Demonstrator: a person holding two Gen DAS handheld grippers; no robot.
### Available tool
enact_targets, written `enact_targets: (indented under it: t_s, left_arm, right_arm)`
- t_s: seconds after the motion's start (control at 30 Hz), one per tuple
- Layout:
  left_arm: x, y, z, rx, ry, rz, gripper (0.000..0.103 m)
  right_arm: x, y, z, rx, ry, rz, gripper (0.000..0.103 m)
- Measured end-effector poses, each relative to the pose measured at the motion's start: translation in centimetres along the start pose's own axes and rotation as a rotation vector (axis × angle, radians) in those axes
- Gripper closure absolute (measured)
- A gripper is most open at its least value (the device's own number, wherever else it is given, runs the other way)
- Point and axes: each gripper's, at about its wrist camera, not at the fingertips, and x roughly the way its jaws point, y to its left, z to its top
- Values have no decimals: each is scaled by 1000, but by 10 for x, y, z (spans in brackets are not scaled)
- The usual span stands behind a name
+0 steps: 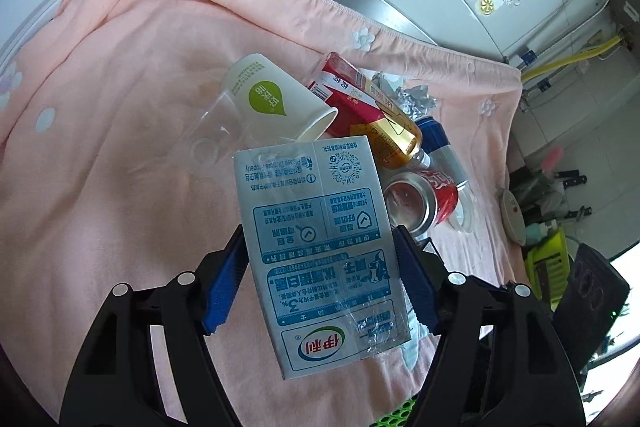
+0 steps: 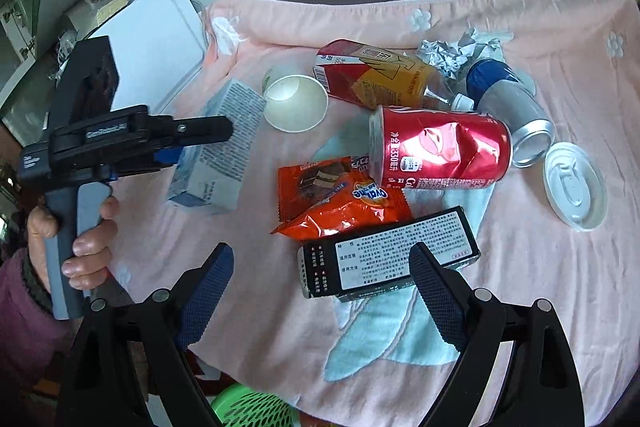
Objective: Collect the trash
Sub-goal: 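Grasp the black box with the right gripper and lift it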
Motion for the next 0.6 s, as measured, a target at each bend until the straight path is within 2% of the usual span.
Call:
enact_targets:
  t_s: [0.03,0.1,0.37,0.43,0.6]
  left_arm:
    - [-5,2,-1,0,-8,-1,33]
    - [-13,4,-3,4,-20,-2,33]
    - [-24,5,-8,39,-33,-18,33]
    - [-25,4,-8,49,-34,-26,33]
    - [-27,6,-10,49,-36,-43,33]
  right_arm:
    - [3,-2,1,8,12,-22,17]
    - [8,-10,-1,77,23,-1,17]
    - [24,-40,-17,365,68,-138,22]
    - [27,-46,-18,442,74,-144,25]
    - [36,-53,-11,548,79,-167,25]
